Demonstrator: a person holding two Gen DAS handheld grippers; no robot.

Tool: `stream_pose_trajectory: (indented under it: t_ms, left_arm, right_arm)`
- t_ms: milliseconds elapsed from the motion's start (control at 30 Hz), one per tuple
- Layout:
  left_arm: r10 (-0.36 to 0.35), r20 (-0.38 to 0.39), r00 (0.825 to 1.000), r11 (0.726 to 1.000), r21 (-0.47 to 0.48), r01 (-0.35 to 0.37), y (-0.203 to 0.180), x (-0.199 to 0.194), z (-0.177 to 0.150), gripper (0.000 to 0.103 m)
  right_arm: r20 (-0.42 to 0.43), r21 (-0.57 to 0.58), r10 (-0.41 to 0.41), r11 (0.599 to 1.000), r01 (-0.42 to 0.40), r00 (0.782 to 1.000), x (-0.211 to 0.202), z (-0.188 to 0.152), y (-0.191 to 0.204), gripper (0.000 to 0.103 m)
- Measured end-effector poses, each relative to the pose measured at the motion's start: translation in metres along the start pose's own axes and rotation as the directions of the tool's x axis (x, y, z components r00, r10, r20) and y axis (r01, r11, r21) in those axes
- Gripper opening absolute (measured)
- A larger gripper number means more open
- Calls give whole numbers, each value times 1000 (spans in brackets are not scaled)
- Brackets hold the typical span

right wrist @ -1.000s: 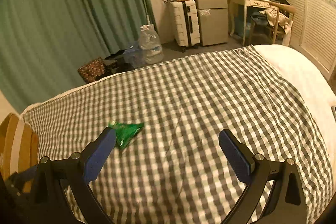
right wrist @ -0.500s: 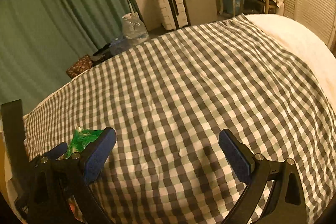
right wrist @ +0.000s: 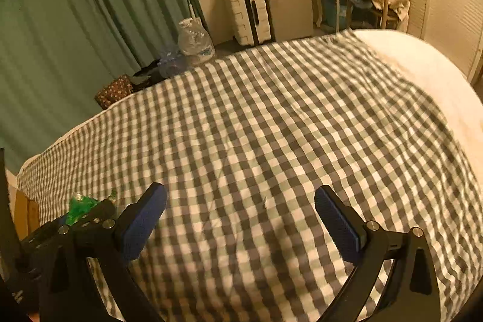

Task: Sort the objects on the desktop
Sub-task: 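Carry the green snack packet over the box with the left tool, then open the left tool to drop the green packet into the box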

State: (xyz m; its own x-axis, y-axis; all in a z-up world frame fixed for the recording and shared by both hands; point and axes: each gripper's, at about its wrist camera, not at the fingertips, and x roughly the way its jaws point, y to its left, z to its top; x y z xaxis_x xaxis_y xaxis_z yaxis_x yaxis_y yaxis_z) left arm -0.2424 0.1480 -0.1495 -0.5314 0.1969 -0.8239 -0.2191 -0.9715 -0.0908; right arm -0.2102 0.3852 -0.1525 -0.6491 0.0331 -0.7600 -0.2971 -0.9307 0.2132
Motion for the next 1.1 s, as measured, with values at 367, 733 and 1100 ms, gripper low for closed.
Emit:
stream_pose_trajectory:
  t_ms: [367,733,1100]
  left_arm:
    - [82,180,980,992,-112,-62,86,-146,5,49]
    - [239,238,941,944,-285,-167,217,-235,-17,49]
    - [317,163,934,895,-376,-239,301,-228,-59,57]
  right_arm:
    - [50,-184,159,972,-147,986,-96,-17,104,99]
    - [27,-389,330,873,-294,944,-158,-58,248,99]
    - [-90,-508,328,797,-327,940,-149,-121,318,99]
